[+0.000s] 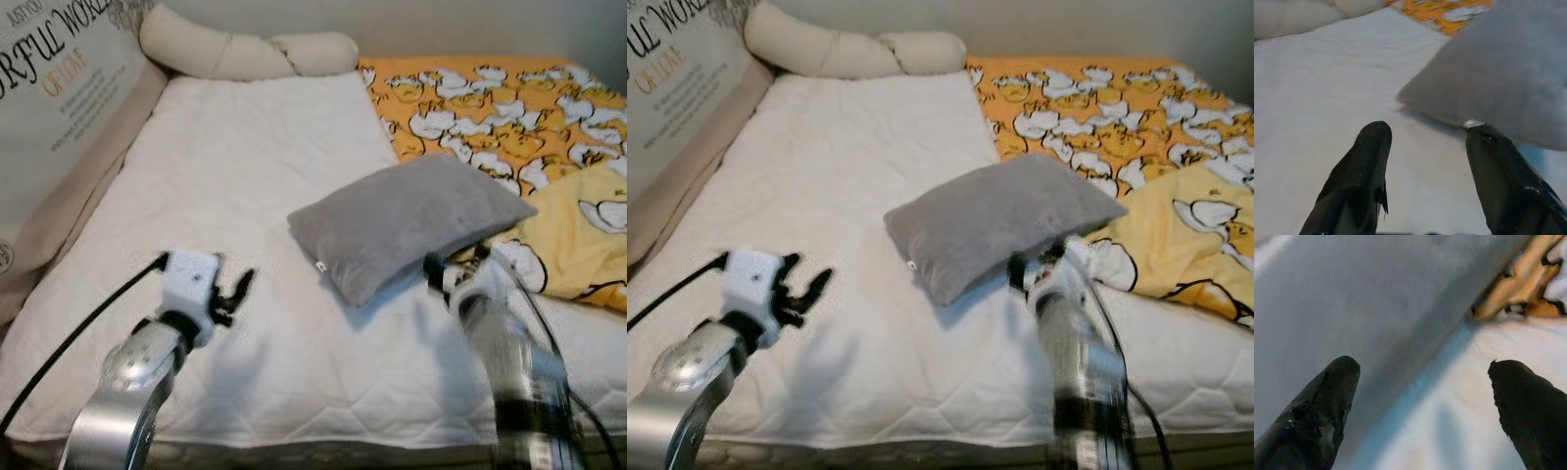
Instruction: Clean up the room
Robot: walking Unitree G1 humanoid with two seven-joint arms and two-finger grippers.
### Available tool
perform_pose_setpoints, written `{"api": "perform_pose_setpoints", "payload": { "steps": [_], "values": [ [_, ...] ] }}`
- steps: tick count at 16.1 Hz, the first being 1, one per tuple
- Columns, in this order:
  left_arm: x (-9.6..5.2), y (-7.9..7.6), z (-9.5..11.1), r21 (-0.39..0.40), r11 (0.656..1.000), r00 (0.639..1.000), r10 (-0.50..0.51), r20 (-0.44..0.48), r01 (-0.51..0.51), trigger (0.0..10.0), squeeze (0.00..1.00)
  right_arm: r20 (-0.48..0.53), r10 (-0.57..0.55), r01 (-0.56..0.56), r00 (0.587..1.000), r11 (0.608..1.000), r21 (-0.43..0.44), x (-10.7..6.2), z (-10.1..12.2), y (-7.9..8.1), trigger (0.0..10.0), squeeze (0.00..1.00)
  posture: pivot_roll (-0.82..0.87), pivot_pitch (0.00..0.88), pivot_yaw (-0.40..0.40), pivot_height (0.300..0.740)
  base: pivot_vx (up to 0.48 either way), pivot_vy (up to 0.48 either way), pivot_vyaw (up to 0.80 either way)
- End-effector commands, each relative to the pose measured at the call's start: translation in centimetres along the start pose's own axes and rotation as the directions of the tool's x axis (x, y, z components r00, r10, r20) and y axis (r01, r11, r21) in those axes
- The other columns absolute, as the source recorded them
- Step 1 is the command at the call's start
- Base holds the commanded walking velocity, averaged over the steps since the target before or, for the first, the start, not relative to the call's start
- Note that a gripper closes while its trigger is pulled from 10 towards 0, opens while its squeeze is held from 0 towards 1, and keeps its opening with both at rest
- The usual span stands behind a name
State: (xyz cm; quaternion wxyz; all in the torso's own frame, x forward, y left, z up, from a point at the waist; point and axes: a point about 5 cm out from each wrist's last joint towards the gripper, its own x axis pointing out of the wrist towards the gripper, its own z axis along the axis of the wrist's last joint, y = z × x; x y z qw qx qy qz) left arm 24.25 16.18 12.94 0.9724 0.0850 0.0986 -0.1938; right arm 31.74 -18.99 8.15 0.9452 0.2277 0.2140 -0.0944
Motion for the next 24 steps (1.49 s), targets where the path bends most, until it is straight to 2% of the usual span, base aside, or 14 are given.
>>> {"api": "perform_pose_setpoints", "payload": {
  "steps": [1, 5, 6, 7, 8, 10, 12, 13, 14, 15, 17, 19, 24],
  "values": [
    [0.3, -0.3, 0.2, 0.013, 0.998, 0.998, -0.065, -0.002, 0.065, 10.0, 0.0, -0.01, -0.043, 0.043, 0.999, 0.997, 0.068, 1.1, 0.0, -0.4, 10.0, 1.0, 0.0, 0.0, 0.03, 0.74, 0.0, 0.0, 0.0],
    [0.5, -0.2, 0.7, 0.034, 0.992, 0.993, -0.118, 0.0, 0.118, 10.0, 0.0, -0.039, -0.043, 0.05, 0.998, 0.978, 0.203, 3.5, 1.6, 0.8, 10.0, 1.0, 0.02, 0.0, 0.025, 0.74, 0.0, 0.0, 0.0],
    [0.5, -0.3, 0.7, 0.035, 0.992, 0.992, -0.124, -0.001, 0.124, 10.0, 0.0, -0.056, -0.049, 0.06, 0.997, 0.973, 0.223, 3.8, 1.7, 1.0, 10.0, 0.0, 0.02, 0.0, 0.021, 0.74, 0.0, 0.0, 0.0],
    [0.3, -0.4, 0.6, 0.043, 0.989, 0.99, -0.139, -0.007, 0.14, 10.0, 0.0, -0.098, -0.067, 0.092, 0.993, 0.954, 0.285, 4.1, 1.6, 1.3, 10.0, 0.0, 0.04, 0.0, 0.011, 0.74, 0.0, 0.0, 0.0],
    [0.2, -0.5, 0.6, 0.046, 0.988, 0.989, -0.145, -0.009, 0.146, 10.0, 0.0, -0.111, -0.075, 0.106, 0.991, 0.947, 0.303, 4.2, 1.6, 1.3, 10.0, 0.0, 0.04, 0.0, 0.008, 0.74, 0.0, 0.0, 0.0],
    [-0.3, -0.7, 0.7, 0.047, 0.987, 0.988, -0.156, -0.013, 0.157, 10.0, 0.0, -0.123, -0.002, 0.045, 0.992, 0.939, 0.342, 4.4, 1.5, 2.6, 10.0, 0.0, 0.07, 0.0, -0.01, 0.74, 0.0, 0.0, 0.0],
    [-0.7, -0.9, 0.5, 0.04, 0.984, 0.985, -0.171, -0.025, 0.172, 10.0, 0.0, -0.145, 0.027, 0.026, 0.989, 0.937, 0.349, 4.4, 1.2, 3.0, 10.0, 0.0, 0.07, 0.0, -0.016, 0.74, 0.0, 0.0, 0.0],
    [-1.0, -1.1, 0.6, 0.025, 0.982, 0.982, -0.187, -0.029, 0.188, 10.0, 0.0, -0.155, 0.017, 0.039, 0.988, 0.936, 0.35, 4.5, 1.0, 3.1, 4.3, 0.0, 0.08, 0.0, -0.021, 0.74, 0.0, 0.0, 0.0],
    [-1.1, -1.2, 0.6, 0.025, 0.979, 0.979, -0.2, -0.031, 0.201, 10.0, 0.0, -0.161, 0.006, 0.053, 0.987, 0.931, 0.36, 4.5, 0.9, 3.0, 3.1, 0.0, 0.08, 0.0, -0.022, 0.74, 0.0, 0.0, 0.0],
    [-1.3, -1.4, 0.6, 0.022, 0.976, 0.975, -0.218, -0.038, 0.219, 10.0, 0.0, -0.169, -0.008, 0.071, 0.986, 0.926, 0.371, 4.5, 0.6, 2.8, 0.0, 0.0, 0.08, 0.0, -0.021, 0.74, 0.0, 0.0, 0.0],
    [-1.4, -1.6, 0.5, 0.022, 0.971, 0.97, -0.236, -0.05, 0.238, 10.0, 0.0, -0.171, -0.015, 0.081, 0.985, 0.921, 0.382, 4.5, 0.4, 2.6, 0.0, 0.0, 0.08, 0.0, -0.019, 0.74, 0.0, 0.0, 0.0],
    [-1.4, -1.6, 0.5, 0.025, 0.969, 0.968, -0.243, -0.058, 0.244, 10.0, 0.0, -0.175, -0.024, 0.086, 0.984, 0.931, 0.355, 4.4, 0.3, 2.3, 0.0, 0.0, 0.08, 0.0, -0.017, 0.74, 0.0, 0.0, 0.0],
    [-1.7, -1.5, 0.3, 0.02, 0.972, 0.97, -0.233, -0.071, 0.235, 10.0, 0.0, -0.161, -0.034, 0.093, 0.986, 0.922, 0.376, 4.5, 0.6, 2.1, 0.0, 0.0, 0.08, 0.0, -0.013, 0.74, 0.0, 0.0, 0.0]
  ]
}}
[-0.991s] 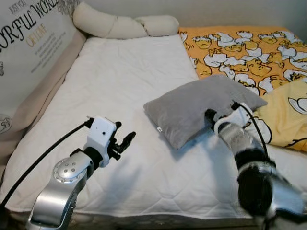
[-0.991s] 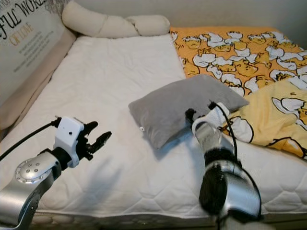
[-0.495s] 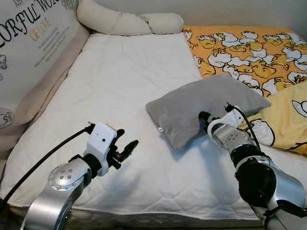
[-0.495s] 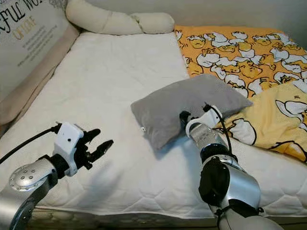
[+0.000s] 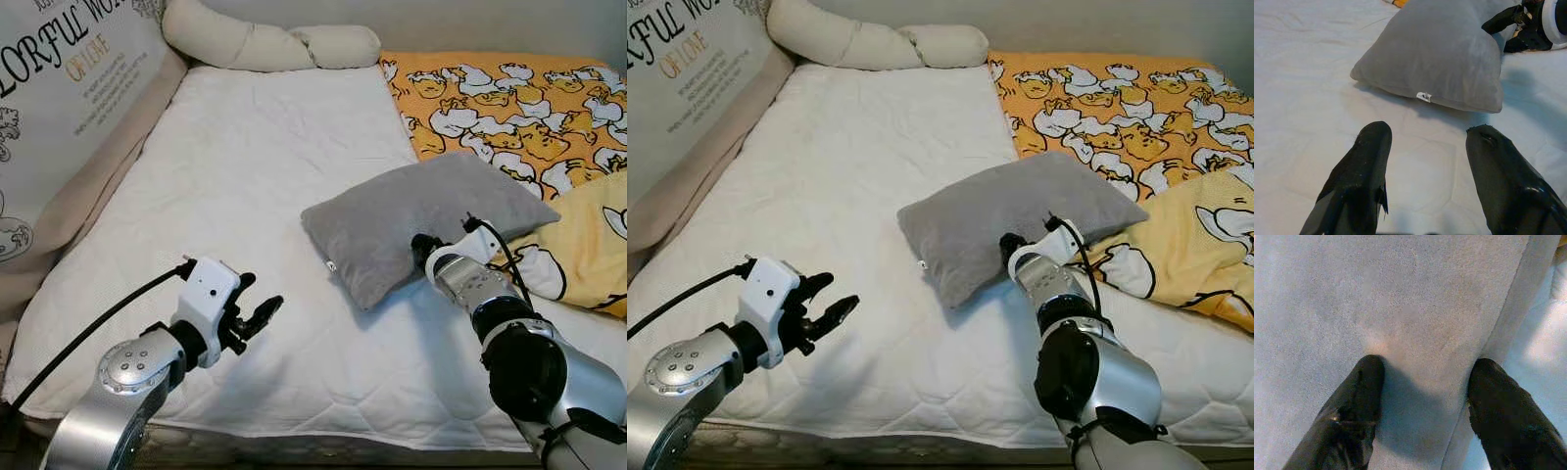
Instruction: Clean up the room
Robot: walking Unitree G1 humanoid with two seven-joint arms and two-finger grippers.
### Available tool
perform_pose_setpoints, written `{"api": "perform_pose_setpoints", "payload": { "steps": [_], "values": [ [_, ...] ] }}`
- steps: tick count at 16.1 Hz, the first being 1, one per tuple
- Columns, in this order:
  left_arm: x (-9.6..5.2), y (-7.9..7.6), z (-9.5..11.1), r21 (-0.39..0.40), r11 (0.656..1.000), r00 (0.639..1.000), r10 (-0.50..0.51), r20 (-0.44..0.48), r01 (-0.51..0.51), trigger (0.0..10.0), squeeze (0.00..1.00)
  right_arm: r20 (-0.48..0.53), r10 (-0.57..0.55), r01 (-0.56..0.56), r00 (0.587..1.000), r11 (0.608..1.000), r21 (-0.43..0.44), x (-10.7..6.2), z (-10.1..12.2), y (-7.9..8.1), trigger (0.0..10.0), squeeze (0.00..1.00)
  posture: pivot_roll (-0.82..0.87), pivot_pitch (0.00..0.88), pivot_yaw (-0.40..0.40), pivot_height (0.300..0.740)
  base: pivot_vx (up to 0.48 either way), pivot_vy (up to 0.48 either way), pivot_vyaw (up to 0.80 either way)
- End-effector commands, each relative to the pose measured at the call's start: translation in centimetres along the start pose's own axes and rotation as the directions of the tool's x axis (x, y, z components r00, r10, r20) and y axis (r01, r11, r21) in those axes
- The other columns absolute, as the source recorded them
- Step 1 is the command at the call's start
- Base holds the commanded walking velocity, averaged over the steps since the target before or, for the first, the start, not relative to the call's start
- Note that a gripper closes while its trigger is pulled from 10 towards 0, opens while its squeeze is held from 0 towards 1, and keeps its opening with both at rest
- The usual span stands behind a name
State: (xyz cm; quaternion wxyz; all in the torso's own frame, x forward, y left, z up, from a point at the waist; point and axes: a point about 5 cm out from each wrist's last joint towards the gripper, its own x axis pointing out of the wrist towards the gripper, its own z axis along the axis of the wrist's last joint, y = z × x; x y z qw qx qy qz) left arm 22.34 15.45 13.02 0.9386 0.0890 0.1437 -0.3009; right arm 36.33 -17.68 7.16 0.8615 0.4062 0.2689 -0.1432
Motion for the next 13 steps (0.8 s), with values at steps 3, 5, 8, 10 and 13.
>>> {"api": "perform_pose_setpoints", "payload": {
  "steps": [3, 5, 8, 10, 13],
  "values": [
    [0.09, -0.01, 0.45, 0.018, 1.0, 1.0, -0.002, 0.011, 0.002, 10.0, 0.0, 0.01, -0.003, 0.003, 1.0, 1.0, 0.011, -0.04, 0.54, 0.44, 0.0, 0.0, 0.07, 0.0, -0.01, 0.74, 0.0, 0.0, 0.0],
    [0.15, 0.01, 0.46, 0.02, 1.0, 1.0, -0.002, 0.01, 0.002, 10.0, 0.0, 0.011, -0.002, 0.002, 1.0, 1.0, 0.014, -0.04, 0.58, 0.46, 0.0, 0.0, 0.07, 0.0, -0.01, 0.74, 0.0, 0.0, 0.0],
    [0.22, 0.04, 0.48, 0.021, 1.0, 1.0, -0.003, 0.008, 0.003, 10.0, 0.0, 0.013, -0.001, 0.001, 1.0, 1.0, 0.016, -0.05, 0.67, 0.47, 0.0, 0.0, 0.07, 0.0, -0.009, 0.74, 0.0, 0.0, 0.0],
    [0.29, 0.07, 0.48, 0.023, 1.0, 1.0, -0.005, 0.007, 0.005, 10.0, 0.0, 0.015, -0.003, 0.003, 1.0, 1.0, 0.013, -0.06, 0.75, 0.4, 0.0, 0.0, 0.07, 0.0, -0.008, 0.74, 0.0, 0.0, 0.0],
    [0.39, 0.16, 0.41, 0.023, 1.0, 1.0, -0.004, 0.005, 0.003, 10.0, 0.0, 0.017, -0.006, 0.006, 1.0, 1.0, 0.014, -0.06, 0.79, 0.22, 0.0, 0.0, 0.06, 0.0, -0.006, 0.74, 0.0, 0.0, 0.0]
  ]
}}
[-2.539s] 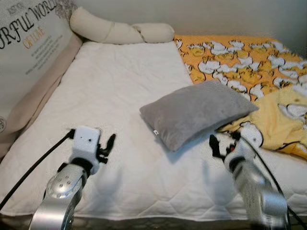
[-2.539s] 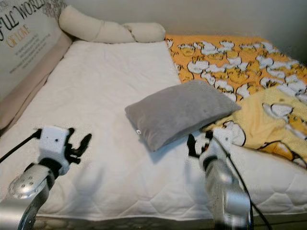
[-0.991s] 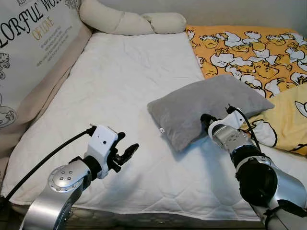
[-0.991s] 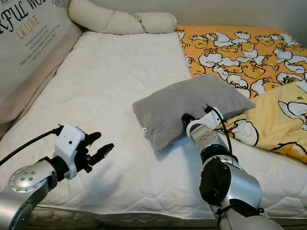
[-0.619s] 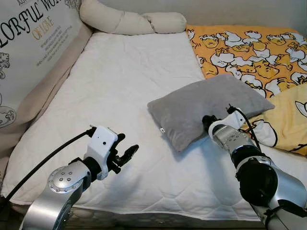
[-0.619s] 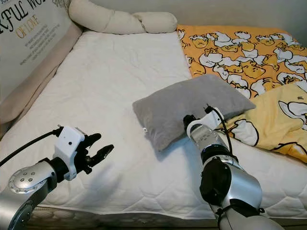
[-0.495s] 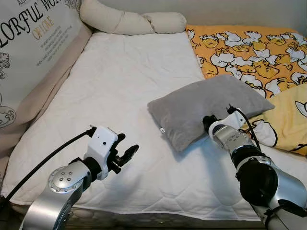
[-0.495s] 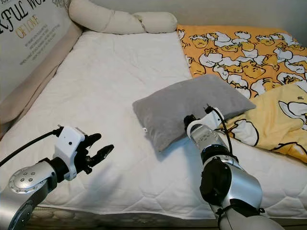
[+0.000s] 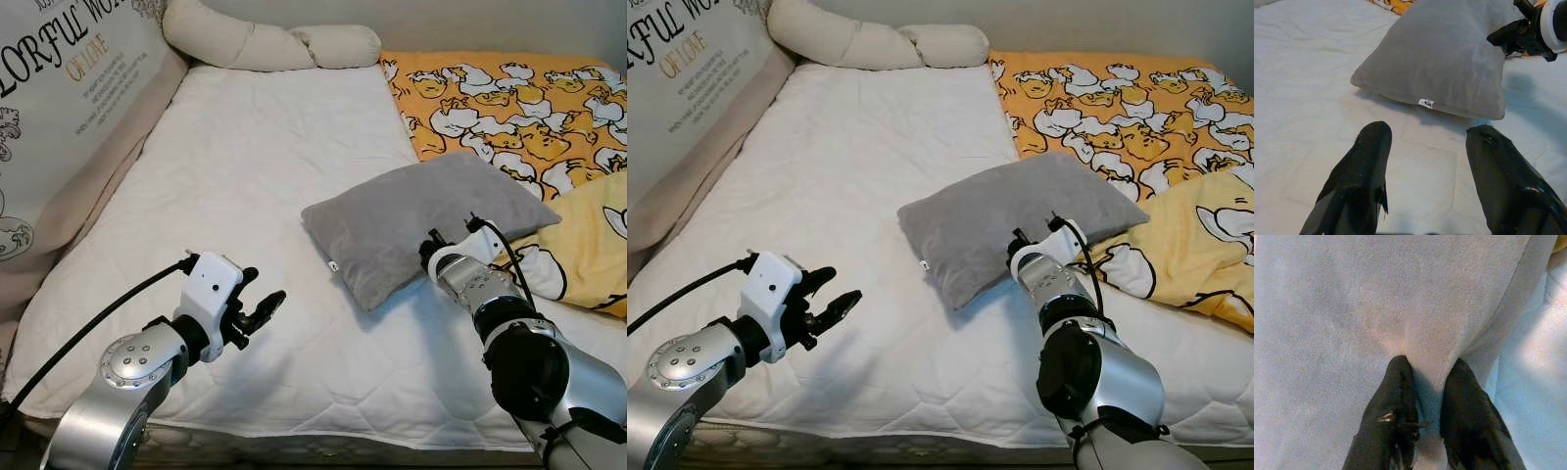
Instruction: Clean up the room
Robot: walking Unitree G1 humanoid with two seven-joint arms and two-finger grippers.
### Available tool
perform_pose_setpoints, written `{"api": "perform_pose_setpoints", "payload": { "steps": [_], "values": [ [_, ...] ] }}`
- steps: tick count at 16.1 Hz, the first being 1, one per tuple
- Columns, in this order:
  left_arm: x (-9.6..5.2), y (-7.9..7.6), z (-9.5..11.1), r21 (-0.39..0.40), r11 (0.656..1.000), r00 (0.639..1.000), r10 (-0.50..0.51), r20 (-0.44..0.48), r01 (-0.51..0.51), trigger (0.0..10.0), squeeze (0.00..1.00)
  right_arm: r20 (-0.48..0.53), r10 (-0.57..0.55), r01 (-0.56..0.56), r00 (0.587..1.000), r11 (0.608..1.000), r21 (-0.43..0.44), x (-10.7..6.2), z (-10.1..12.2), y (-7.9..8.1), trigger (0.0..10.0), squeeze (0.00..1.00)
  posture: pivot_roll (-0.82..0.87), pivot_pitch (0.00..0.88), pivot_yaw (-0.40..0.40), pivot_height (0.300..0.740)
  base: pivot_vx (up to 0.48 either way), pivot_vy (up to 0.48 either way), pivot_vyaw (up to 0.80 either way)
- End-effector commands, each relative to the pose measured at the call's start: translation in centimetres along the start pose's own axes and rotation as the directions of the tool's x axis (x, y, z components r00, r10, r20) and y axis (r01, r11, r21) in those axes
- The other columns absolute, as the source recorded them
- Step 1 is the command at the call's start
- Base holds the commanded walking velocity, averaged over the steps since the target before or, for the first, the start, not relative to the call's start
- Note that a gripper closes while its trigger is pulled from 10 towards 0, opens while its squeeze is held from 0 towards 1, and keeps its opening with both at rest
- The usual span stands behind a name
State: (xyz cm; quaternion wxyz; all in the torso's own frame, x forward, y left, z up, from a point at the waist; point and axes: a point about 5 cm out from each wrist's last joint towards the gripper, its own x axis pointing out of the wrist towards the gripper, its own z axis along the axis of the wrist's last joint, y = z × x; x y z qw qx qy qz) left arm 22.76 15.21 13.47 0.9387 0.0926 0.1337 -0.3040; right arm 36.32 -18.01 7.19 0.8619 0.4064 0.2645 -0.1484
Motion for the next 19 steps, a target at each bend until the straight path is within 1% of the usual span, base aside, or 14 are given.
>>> {"api": "perform_pose_setpoints", "payload": {
  "steps": [1, 5, 8, 10, 12, 14, 16, 17, 18, 19],
  "values": [
    [0.1, 0.1, -0.2, 0.009, 1.0, 1.0, 0.001, -0.014, -0.001, 10.0, 0.0, 0.006, 0.0, 0.0, 1.0, 1.0, 0.009, 0.0, 0.5, 0.4, 0.0, 0.0, 0.06, 0.0, -0.006, 0.74, 0.0, 0.0, 0.0],
    [0.3, 0.6, -0.4, 0.012, 1.0, 0.999, 0.024, -0.026, -0.024, 10.0, 0.0, 0.024, 0.006, -0.005, 1.0, 1.0, -0.016, -0.1, 1.1, 0.4, 0.0, 0.0, 0.05, 0.0, 0.004, 0.74, 0.0, 0.0, 0.0],
    [0.2, 1.1, -0.5, 0.012, 0.999, 0.998, 0.05, -0.028, -0.049, 10.0, 0.0, 0.037, 0.018, -0.016, 0.999, 0.997, -0.075, -0.1, 1.6, 0.4, 0.0, 0.0, 0.04, 0.0, 0.011, 0.74, 0.0, 0.0, 0.0],
    [0.1, 1.3, -0.6, 0.009, 0.998, 0.997, 0.069, -0.028, -0.069, 10.0, 0.0, 0.045, 0.024, -0.02, 0.999, 0.996, -0.081, -0.2, 2.0, 0.3, 0.0, 0.0, 0.04, 0.0, 0.015, 0.74, 0.0, 0.0, 0.0],
    [0.2, 1.6, -0.5, 0.003, 0.996, 0.995, 0.092, -0.023, -0.092, 10.0, 0.0, 0.046, 0.05, -0.045, 0.998, 0.994, -0.103, -0.2, 2.3, 0.6, 0.0, 0.0, 0.03, 0.0, 0.015, 0.74, 0.0, 0.0, 0.0],
    [0.1, 2.6, -0.4, -0.014, 0.985, 0.985, 0.17, -0.006, -0.17, 10.0, 0.0, 0.046, 0.136, -0.13, 0.99, 0.984, -0.12, -0.5, 3.0, 2.3, 0.0, 0.0, 0.02, 0.0, 0.016, 0.74, 0.0, 0.0, 0.0],
    [-0.2, 3.9, -0.3, -0.029, 0.965, 0.965, 0.261, 0.002, -0.261, 10.0, 0.0, 0.035, 0.231, -0.22, 0.972, 0.955, -0.198, -0.7, 3.6, 4.1, 0.0, 0.0, 0.02, 0.0, 0.017, 0.74, 0.0, 0.0, 0.0],
    [-0.4, 4.7, -0.1, -0.035, 0.949, 0.949, 0.315, 0.01, -0.314, 10.0, 0.0, 0.009, 0.297, -0.285, 0.955, 0.923, -0.257, -1.0, 3.5, 5.5, 0.0, 0.0, 0.02, 0.0, 0.016, 0.74, 0.0, 0.0, 0.0],
    [-0.6, 5.2, 0.0, -0.04, 0.938, 0.938, 0.346, 0.015, -0.345, 10.0, 0.0, -0.012, 0.335, -0.324, 0.942, 0.901, -0.289, -1.1, 3.4, 6.3, 0.0, 0.0, 0.02, 0.0, 0.016, 0.74, 0.0, 0.0, 0.0],
    [-1.0, 6.0, 0.1, -0.049, 0.919, 0.919, 0.393, 0.021, -0.392, 10.0, 0.0, -0.054, 0.397, -0.39, 0.916, 0.856, -0.339, -1.4, 3.1, 7.6, 0.0, 0.0, 0.02, 0.0, 0.014, 0.74, 0.0, 0.0, 0.0]
  ]
}}
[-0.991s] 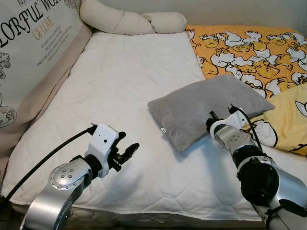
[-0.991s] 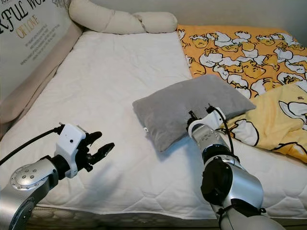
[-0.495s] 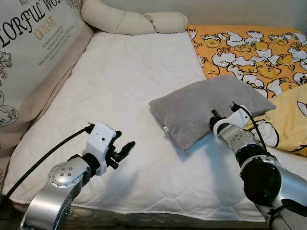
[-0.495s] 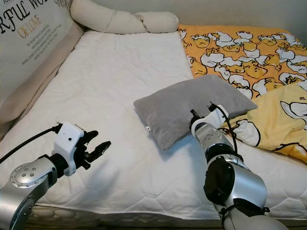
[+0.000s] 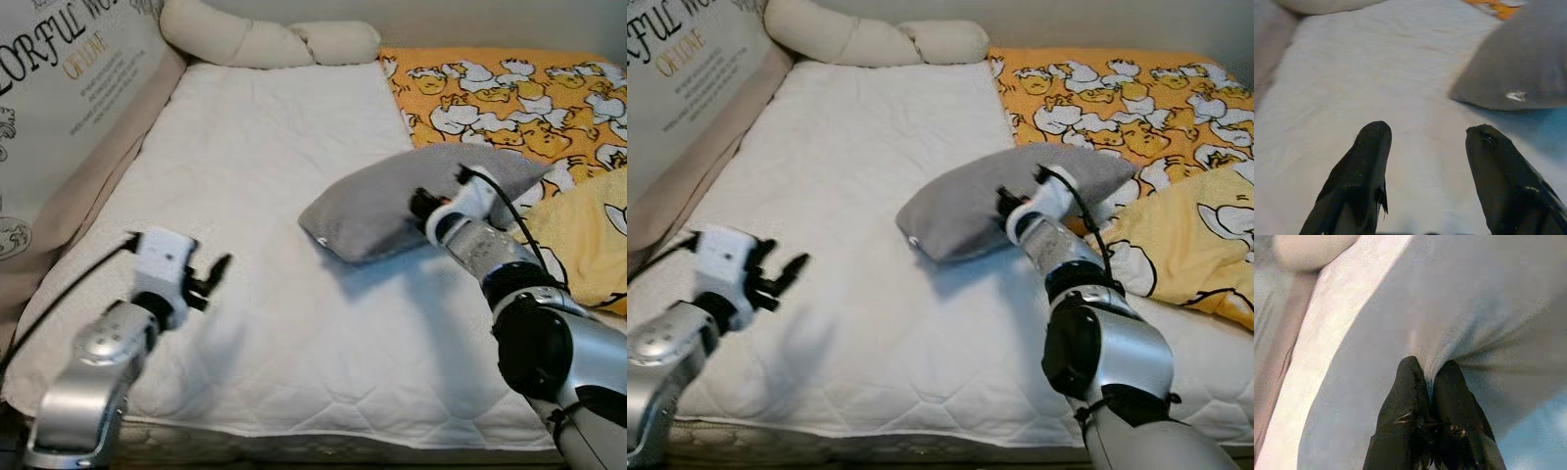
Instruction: Clean up the room
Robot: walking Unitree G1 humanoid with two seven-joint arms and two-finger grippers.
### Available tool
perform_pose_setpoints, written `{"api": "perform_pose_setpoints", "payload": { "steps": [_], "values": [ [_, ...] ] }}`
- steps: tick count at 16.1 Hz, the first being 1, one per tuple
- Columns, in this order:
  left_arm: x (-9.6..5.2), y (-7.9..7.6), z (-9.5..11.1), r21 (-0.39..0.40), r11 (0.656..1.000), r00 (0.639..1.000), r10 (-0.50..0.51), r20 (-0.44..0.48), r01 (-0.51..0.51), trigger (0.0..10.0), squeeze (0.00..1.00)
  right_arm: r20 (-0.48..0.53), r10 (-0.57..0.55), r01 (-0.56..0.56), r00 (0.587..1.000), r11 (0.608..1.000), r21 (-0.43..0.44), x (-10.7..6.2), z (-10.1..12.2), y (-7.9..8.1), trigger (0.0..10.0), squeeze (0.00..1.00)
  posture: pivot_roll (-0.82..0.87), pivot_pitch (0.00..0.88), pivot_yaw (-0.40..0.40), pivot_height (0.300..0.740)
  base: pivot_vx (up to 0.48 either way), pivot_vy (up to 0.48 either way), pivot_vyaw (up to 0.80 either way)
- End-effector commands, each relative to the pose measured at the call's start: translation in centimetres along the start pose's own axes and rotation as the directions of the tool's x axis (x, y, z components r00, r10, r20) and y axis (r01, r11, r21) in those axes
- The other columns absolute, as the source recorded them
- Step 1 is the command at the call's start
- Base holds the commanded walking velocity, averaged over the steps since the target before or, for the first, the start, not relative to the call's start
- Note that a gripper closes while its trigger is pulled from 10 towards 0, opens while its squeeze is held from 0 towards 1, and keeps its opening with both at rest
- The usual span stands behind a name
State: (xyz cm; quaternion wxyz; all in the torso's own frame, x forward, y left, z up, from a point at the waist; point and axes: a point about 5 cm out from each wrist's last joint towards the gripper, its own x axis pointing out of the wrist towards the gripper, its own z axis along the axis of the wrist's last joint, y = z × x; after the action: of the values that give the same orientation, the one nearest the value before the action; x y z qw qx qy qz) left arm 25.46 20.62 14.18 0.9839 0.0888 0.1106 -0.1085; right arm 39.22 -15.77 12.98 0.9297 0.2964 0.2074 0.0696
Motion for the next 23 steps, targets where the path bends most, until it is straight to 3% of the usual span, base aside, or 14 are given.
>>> {"api": "perform_pose_setpoints", "payload": {
  "steps": [1, 2, 5, 7, 9, 11, 12, 14, 15, 16, 17, 19, 20, 23],
  "values": [
    [-0.1, 1.4, 0.4, 0.003, 0.998, 0.997, 0.069, 0.019, -0.069, 10.0, 0.0, -0.013, 0.175, -0.175, 0.984, 0.981, -0.08, 0.4, 1.2, 3.5, 0.0, 0.0, 0.02, 0.0, 0.014, 0.74, 0.0, 0.0, 0.0],
    [-0.1, 1.5, 0.5, 0.002, 0.997, 0.997, 0.074, 0.02, -0.074, 10.0, 0.0, -0.018, 0.192, -0.193, 0.981, 0.978, -0.083, 0.4, 1.2, 3.8, 0.0, 0.0, 0.02, 0.0, 0.014, 0.74, 0.0, 0.0, 0.0],
    [-0.2, 2.4, 0.7, -0.007, 0.994, 0.993, 0.111, 0.038, -0.111, 10.0, 0.0, -0.059, 0.408, -0.412, 0.911, 0.906, -0.096, 0.4, 1.4, 7.6, 0.0, 0.0, 0.02, 0.0, 0.019, 0.74, 0.0, 0.0, 0.0],
    [-0.3, 2.7, 0.8, -0.009, 0.992, 0.991, 0.125, 0.04, -0.125, 10.0, 0.0, -0.105, 0.554, -0.563, 0.826, 0.82, -0.102, -0.3, 1.8, 9.7, 0.0, 0.0, 0.02, 0.0, 0.018, 0.74, 0.0, 0.0, 0.0],
    [-0.3, 3.2, 0.9, -0.013, 0.989, 0.988, 0.147, 0.047, -0.146, 10.0, 0.0, -0.16, 0.696, -0.714, 0.7, 0.692, -0.111, -2.2, 2.4, 11.0, 0.0, 0.0, 0.02, 0.0, 0.023, 0.74, 0.0, 0.0, 0.0],
    [-0.4, 3.5, 1.0, -0.022, 0.985, 0.984, 0.17, 0.054, -0.169, 10.0, 0.0, -0.223, 0.77, -0.801, 0.598, 0.581, -0.142, -4.2, 2.1, 10.8, 0.0, 0.0, 0.01, 0.0, 0.029, 0.74, 0.0, 0.0, 0.0],
    [-0.4, 3.8, 1.0, -0.029, 0.983, 0.981, 0.185, 0.057, -0.184, 10.0, 0.0, -0.267, 0.778, -0.822, 0.568, 0.549, -0.15, -5.1, 1.5, 9.9, 0.0, 0.0, 0.01, 0.0, 0.029, 0.74, 0.0, 0.0, 0.0],
    [-0.6, 4.1, 1.0, -0.041, 0.979, 0.978, 0.201, 0.054, -0.199, 10.0, 0.0, -0.373, 0.705, -0.792, 0.603, 0.584, -0.177, -6.2, -0.6, 6.1, 0.0, 0.0, 0.01, 0.0, 0.033, 0.74, 0.0, 0.0, 0.0],
    [-0.6, 4.1, 1.0, -0.044, 0.978, 0.977, 0.204, 0.054, -0.202, 10.0, 0.0, -0.396, 0.683, -0.782, 0.614, 0.596, -0.185, -6.5, -1.1, 5.4, 0.0, 0.0, 0.01, 0.0, 0.034, 0.74, 0.0, 0.0, 0.0],
    [-0.6, 4.1, 0.9, -0.068, 0.978, 0.978, 0.2, 0.055, -0.196, 10.0, 0.0, -0.437, 0.569, -0.699, 0.696, 0.676, -0.233, -6.5, -2.4, 2.7, 0.0, 0.0, 0.0, 0.0, 0.036, 0.74, 0.0, 0.0, 0.0],
    [-0.6, 4.1, 0.9, -0.075, 0.978, 0.979, 0.198, 0.055, -0.194, 10.0, 0.0, -0.446, 0.531, -0.669, 0.721, 0.702, -0.245, -6.5, -2.7, 1.9, 0.0, 0.0, 0.0, 0.0, 0.036, 0.74, 0.0, 0.0, 0.0],
    [-0.2, 2.2, 0.5, -0.117, 0.987, 0.992, 0.117, 0.043, -0.111, 10.0, 0.0, -0.394, 0.222, -0.361, 0.892, 0.875, -0.324, -5.8, -4.7, -4.1, 0.0, 0.0, 0.0, 0.0, 0.046, 0.74, 0.0, 0.0, 0.0],
    [-0.1, 1.9, 0.6, -0.127, 0.987, 0.993, 0.108, 0.045, -0.101, 10.0, 0.0, -0.38, 0.144, -0.29, 0.914, 0.885, -0.363, -6.0, -4.8, -5.6, 0.0, 0.0, 0.0, 0.0, 0.05, 0.74, 0.0, 0.0, 0.0],
    [0.2, 2.0, 0.8, -0.14, 0.986, 0.993, 0.102, 0.052, -0.094, 10.0, 0.0, -0.366, 0.107, -0.253, 0.925, 0.89, -0.379, -6.9, -4.5, -6.7, 0.0, 0.0, -0.01, 0.0, 0.055, 0.74, 0.0, 0.0, 0.0]
  ]
}}
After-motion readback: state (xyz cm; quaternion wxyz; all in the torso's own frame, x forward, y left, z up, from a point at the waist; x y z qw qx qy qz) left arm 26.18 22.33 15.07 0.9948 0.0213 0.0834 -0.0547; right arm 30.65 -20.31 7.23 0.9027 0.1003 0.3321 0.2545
